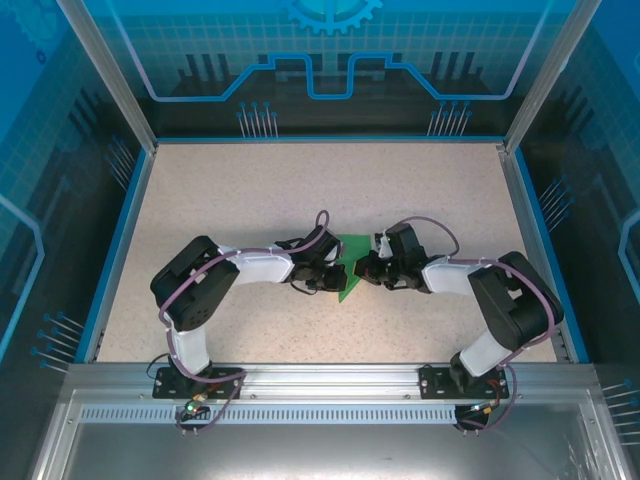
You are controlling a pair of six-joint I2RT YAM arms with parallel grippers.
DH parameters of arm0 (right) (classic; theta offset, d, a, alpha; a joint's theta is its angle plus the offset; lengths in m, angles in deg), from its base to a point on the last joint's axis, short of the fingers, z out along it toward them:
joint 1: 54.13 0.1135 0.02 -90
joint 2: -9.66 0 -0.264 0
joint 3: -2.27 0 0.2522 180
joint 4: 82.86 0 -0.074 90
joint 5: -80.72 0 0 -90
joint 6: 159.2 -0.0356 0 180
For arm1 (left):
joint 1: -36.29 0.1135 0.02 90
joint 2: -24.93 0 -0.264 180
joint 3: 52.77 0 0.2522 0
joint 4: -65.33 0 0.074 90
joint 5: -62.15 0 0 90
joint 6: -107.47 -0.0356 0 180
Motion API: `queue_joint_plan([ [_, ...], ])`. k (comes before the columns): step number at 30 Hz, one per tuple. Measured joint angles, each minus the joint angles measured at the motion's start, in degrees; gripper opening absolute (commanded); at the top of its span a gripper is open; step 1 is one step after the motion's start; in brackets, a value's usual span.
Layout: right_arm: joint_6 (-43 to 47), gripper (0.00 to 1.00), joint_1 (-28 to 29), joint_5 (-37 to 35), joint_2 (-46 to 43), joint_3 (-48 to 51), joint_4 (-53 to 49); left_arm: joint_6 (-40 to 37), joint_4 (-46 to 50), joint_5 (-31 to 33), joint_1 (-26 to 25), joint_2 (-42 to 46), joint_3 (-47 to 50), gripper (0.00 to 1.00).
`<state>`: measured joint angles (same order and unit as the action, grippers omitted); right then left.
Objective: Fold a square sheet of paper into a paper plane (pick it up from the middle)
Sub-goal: Third fold the triangle at the center of the table.
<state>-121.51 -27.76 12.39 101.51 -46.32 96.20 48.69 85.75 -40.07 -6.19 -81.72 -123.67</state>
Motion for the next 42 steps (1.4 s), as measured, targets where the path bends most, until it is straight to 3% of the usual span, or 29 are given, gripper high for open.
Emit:
queue_joint_plan([
  [26,2.12,0.07,0.20,-3.67,2.69,-1.68,-4.37,-1.40,0.74,0.02,-0.13,-1.20,-1.66,0.11],
  [42,5.03,0.07,-3.13,-2.93,2.69,-2.05,-5.97,-1.84,0.28,0.09,-0.24,-1.64,-2.03,0.10],
])
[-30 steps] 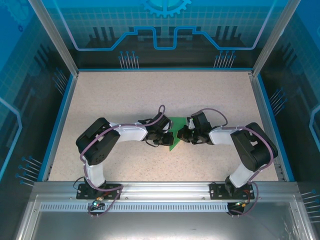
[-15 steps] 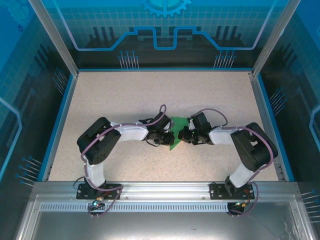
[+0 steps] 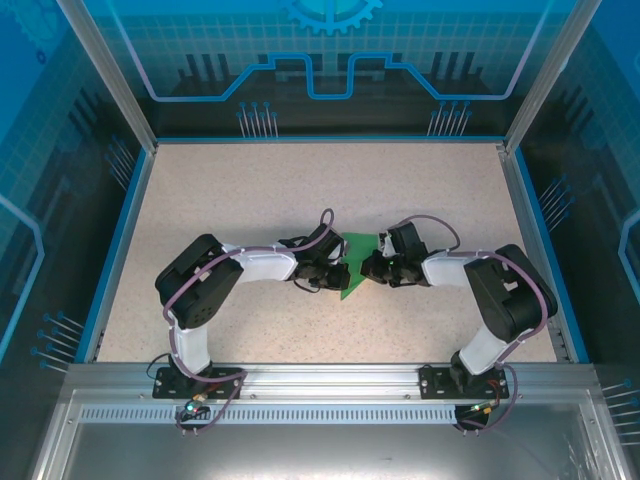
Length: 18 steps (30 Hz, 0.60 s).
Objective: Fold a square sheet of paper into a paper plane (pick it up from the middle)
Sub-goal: Third fold the triangle at the center of the table.
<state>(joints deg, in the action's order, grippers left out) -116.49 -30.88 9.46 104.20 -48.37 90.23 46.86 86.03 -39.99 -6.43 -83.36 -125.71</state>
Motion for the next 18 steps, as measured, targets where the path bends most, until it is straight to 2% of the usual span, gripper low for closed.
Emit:
queue_joint_plan([
  [18,3.61,0.07,-5.66,0.83,1.60,-3.30,-3.98,-1.07,-0.68,0.74,-0.20,-0.11,0.00,0.10],
])
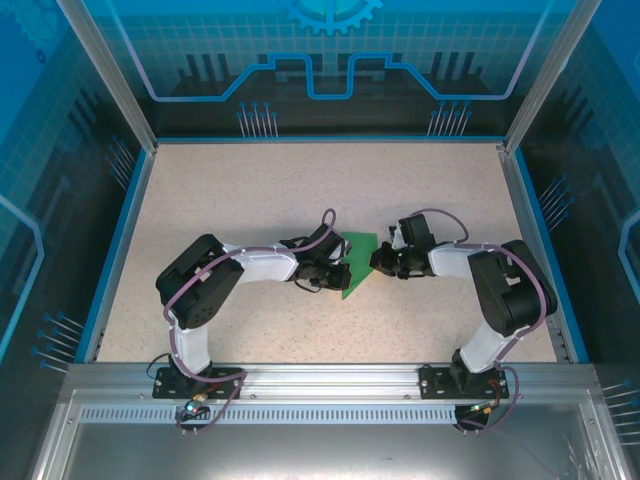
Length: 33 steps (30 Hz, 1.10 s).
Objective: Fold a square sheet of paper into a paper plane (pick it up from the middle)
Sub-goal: Third fold the triangle at the center of the table.
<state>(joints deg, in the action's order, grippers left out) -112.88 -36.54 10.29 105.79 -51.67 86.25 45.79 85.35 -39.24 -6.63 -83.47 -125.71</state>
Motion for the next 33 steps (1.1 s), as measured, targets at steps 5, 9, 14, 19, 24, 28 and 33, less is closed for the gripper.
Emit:
queue_joint_plan([
  [5,0.85,0.07,-1.53,-1.57,0.00,-0.83,-0.98,0.00,-0.02,0.04,-0.02,0.00,0.02,0.10],
  [9,1.57,0.08,-2.01,-2.54,0.24,-1.55,-1.86,0.00,0.00,0.04,-0.02,0.00,0.02,0.10],
  [14,2.40,0.08,-2.01,-3.10,-1.01,-1.84,-3.58,0.00,0.00,0.04,-0.02,0.02,0.02,0.10],
  [19,2.84,0.08,-0.96,-3.06,-5.11,-2.29,-5.03,0.00,0.00,0.07,-0.02,0.02,0.00,0.10],
  [24,2.82,0.07,1.38,-2.36,-4.07,-3.63,-4.42,0.00,0.31,0.07,-0.02,0.02,-0.24,0.10],
  [28,2.84,0.07,2.29,-1.88,-0.37,-4.83,-4.04,-0.02,0.76,0.15,-0.02,0.02,-0.48,0.10],
  [33,3.54,0.07,2.36,-1.46,3.17,-5.33,-3.85,-0.22,1.27,0.59,-0.17,0.02,-0.74,0.10],
])
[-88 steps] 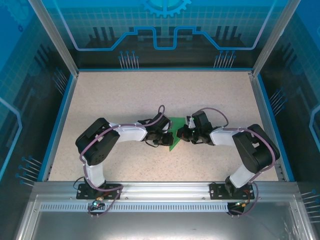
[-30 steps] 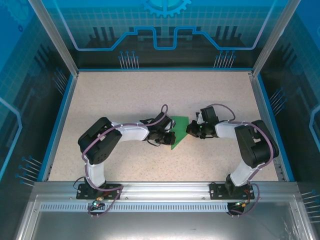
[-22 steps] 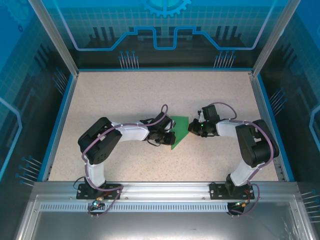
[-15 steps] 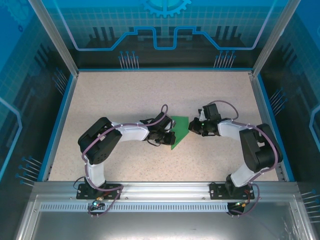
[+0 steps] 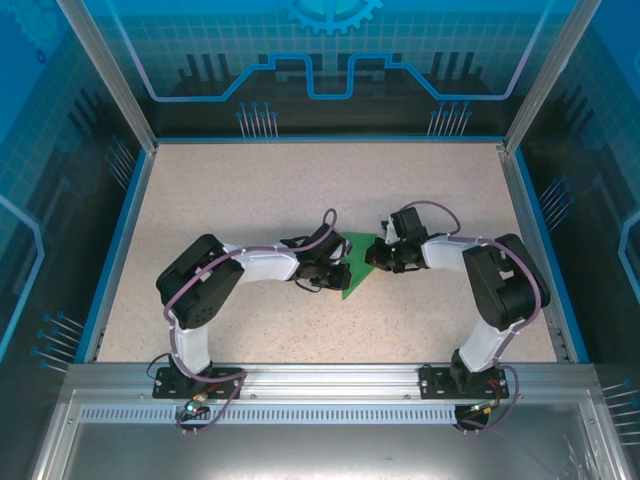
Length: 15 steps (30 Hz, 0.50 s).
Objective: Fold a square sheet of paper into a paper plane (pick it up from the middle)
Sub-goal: Third fold the triangle at the center of the table.
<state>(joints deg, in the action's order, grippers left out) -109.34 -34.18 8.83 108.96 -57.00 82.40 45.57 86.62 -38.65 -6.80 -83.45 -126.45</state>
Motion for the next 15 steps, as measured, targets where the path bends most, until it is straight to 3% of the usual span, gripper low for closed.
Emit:
queue_joint_plan([
  [15,3.13,0.06,0.28,0.31,1.33,-1.49,-0.33,-0.13,4.87,2.03,-0.04,0.66,-1.70,0.12],
])
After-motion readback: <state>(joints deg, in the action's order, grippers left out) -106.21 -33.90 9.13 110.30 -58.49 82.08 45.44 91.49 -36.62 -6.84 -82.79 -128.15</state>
